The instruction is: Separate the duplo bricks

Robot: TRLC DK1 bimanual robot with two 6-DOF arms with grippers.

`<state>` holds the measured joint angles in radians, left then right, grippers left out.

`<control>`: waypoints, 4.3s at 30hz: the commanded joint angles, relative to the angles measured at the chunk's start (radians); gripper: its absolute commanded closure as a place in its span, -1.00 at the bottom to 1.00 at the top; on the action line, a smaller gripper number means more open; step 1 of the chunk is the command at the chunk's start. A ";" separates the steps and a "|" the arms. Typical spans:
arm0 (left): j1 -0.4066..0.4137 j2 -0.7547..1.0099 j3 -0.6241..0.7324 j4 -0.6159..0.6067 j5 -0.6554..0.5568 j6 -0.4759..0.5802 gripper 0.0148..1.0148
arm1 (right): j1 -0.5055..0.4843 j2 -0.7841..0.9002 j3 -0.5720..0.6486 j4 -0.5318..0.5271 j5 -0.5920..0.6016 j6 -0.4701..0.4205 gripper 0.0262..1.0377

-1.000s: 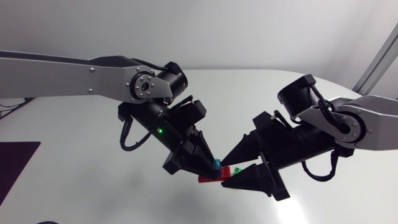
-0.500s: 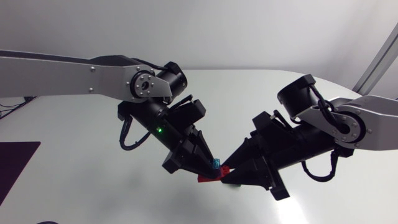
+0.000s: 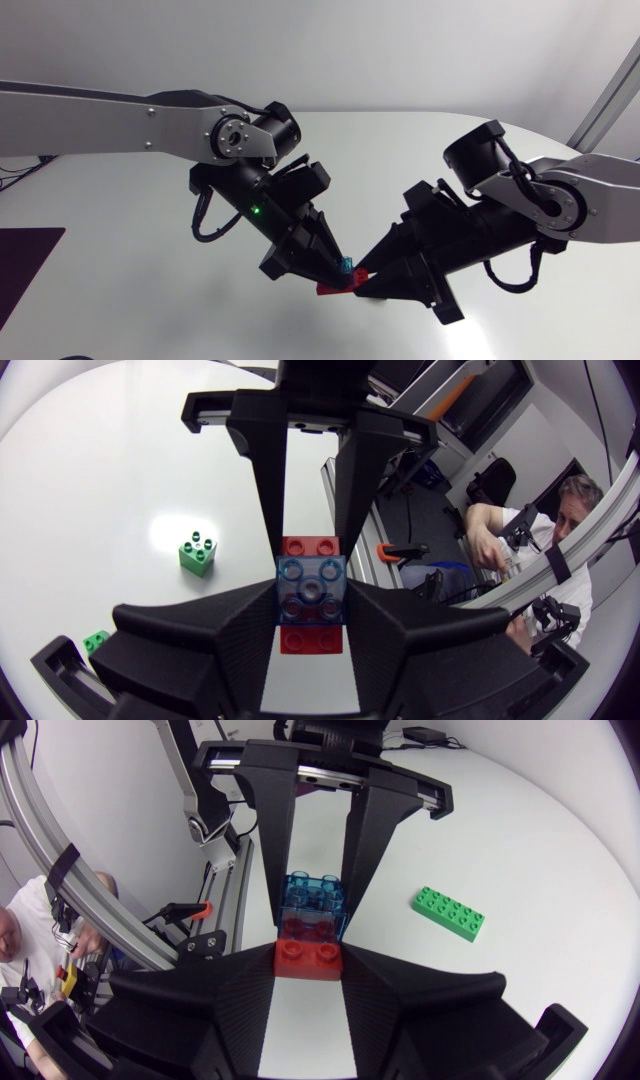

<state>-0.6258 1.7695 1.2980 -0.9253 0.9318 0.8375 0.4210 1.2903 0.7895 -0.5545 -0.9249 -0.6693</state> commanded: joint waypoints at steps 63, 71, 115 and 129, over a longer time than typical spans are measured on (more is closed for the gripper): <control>0.156 -0.004 0.069 -0.056 -0.194 0.149 0.45 | -0.001 -0.049 -0.045 0.036 0.070 0.000 0.53; 0.172 0.044 -0.189 0.220 -0.450 0.149 0.44 | -0.162 -0.009 -0.032 0.088 0.086 -0.033 0.52; -0.028 -0.044 -0.250 0.462 -0.574 0.006 -0.81 | -0.203 0.509 -0.162 0.843 0.457 -0.012 0.19; -0.084 0.033 -0.164 0.468 -0.568 0.003 -0.81 | -0.295 0.208 -0.157 0.585 0.386 -0.026 -0.91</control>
<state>-0.7082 1.7851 1.1168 -0.4629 0.3595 0.8509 0.1364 1.5539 0.6304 0.0719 -0.5224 -0.6743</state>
